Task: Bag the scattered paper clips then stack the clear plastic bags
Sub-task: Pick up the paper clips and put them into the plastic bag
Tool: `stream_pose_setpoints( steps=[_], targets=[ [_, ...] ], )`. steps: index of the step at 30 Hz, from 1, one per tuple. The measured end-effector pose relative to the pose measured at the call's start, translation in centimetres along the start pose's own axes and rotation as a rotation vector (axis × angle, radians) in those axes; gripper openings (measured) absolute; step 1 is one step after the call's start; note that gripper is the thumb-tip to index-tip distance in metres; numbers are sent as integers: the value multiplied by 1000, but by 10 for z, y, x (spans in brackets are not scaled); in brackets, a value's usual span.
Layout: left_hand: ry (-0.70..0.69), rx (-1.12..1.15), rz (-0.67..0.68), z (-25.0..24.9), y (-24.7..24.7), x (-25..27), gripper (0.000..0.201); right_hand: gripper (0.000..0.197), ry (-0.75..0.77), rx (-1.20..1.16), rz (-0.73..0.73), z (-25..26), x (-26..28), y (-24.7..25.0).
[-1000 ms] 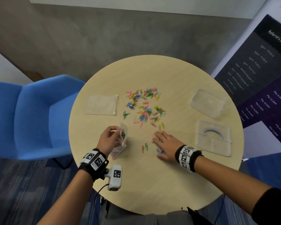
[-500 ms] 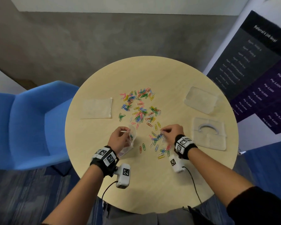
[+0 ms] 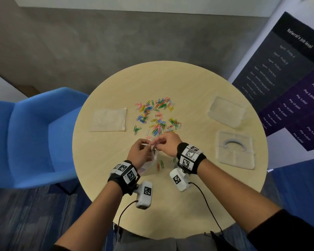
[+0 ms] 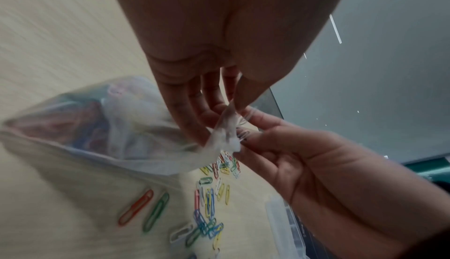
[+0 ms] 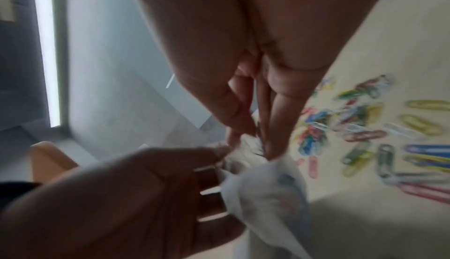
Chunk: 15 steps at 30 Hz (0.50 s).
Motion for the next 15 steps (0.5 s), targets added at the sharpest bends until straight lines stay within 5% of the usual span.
stream_pose_setpoints(
  steps=[3, 6, 11, 15],
  targets=[
    [-33, -22, -34, 3, 16, -5, 5, 37, -5, 81, 67, 15, -5, -10],
    [-33, -21, -59, 6, 28, -8, 5, 18, 99, 174, 53, 39, -7, -14],
    [-7, 126, -195, 7, 60, -9, 8, 17, 199, 210, -88, 57, -45, -6],
    [22, 274, -339, 16, 90, -5, 7, 35, 391, 784, 122, 47, -83, -51]
  ],
)
Point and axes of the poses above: each hand's wrist, its own x-axis away from the middle knuckle, its own y-axis out of the back of the hand, z = x × y, the point moved 5 cm from there along -x, towards the middle knuckle, and after that the axes turned 6 degrees about -z, right-handed, at the moved point
